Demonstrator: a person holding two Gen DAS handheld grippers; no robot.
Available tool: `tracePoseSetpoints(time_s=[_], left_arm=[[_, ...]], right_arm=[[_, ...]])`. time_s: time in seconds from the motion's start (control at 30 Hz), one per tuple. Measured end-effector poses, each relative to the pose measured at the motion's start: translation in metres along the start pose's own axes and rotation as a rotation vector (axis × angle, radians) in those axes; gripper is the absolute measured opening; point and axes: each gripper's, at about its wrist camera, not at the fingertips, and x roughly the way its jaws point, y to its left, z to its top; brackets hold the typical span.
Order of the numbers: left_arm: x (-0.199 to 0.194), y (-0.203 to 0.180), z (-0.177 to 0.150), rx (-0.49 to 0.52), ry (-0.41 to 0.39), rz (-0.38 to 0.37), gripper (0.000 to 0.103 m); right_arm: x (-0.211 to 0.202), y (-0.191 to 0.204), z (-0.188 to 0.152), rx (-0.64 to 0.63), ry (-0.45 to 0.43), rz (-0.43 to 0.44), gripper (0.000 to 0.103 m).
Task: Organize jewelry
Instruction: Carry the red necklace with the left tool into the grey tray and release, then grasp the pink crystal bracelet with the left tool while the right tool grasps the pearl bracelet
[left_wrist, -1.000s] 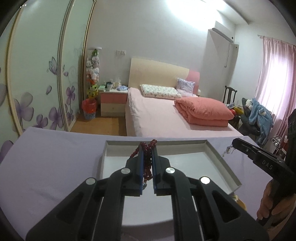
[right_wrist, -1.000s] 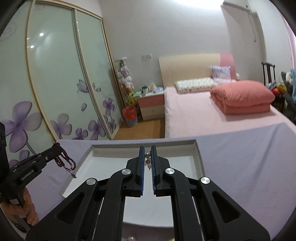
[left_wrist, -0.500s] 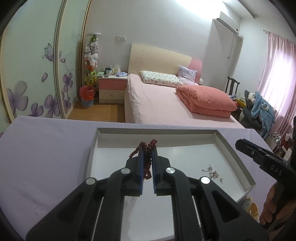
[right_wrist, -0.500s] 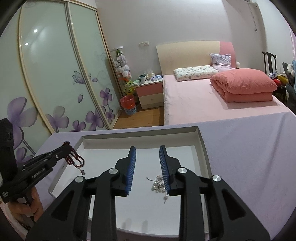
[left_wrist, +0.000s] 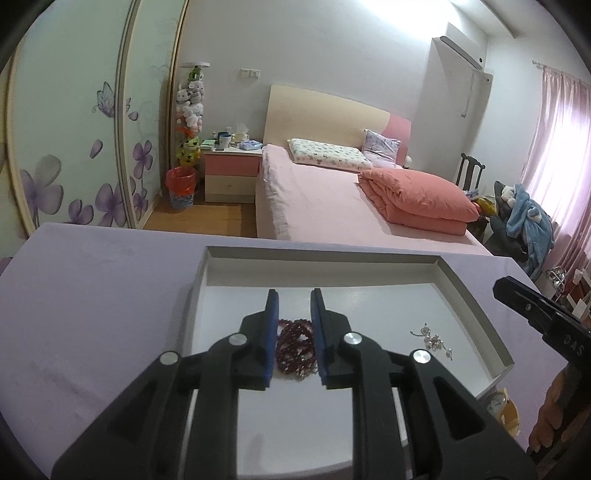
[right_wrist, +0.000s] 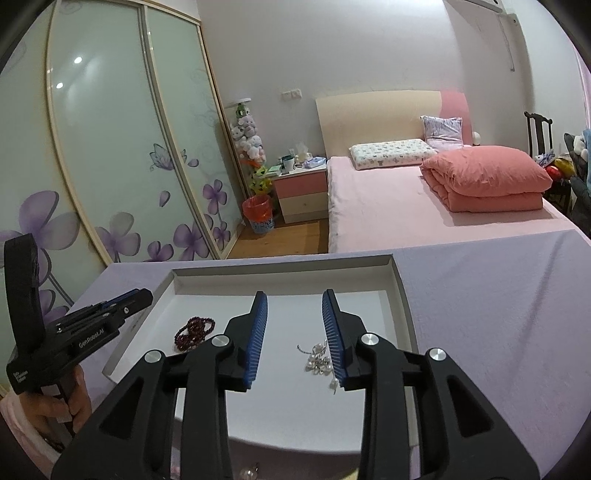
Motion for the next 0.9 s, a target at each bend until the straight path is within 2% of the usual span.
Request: tracePoseSetpoints(time_s=[0.13, 0.27, 0.53, 0.7, 0.9], left_arm=[[-0.021, 0.003, -0.007, -0.011, -0.016, -0.002, 0.02], [-0.051, 0.007, -0.023, -0.03, -0.029, -0.014, 0.028], [-0.102, 0.004, -0.072, -0.073, -0.014, -0.057, 0.032], [-0.116, -0.009, -0.095, -0.072, 0.026, -0.084, 0.035], [-0.107, -0.03, -0.122, -0.049, 0.126, -0.098, 0.035]], right_arm=[[-0.017, 0.004, -0.009, -0.013, -0.01, 0.005, 0.033], [-0.042, 0.007, -0.022, -0.02, -0.019, 0.019, 0.033], [-0.096, 0.023, -0.069, -0.038, -0.018, 0.045, 0.035], [-0.12, 0.03, -0.097, -0.036, -0.006, 0.055, 0.038], [-0.135, 0.034, -0.127, -0.026, 0.024, 0.06, 0.038]])
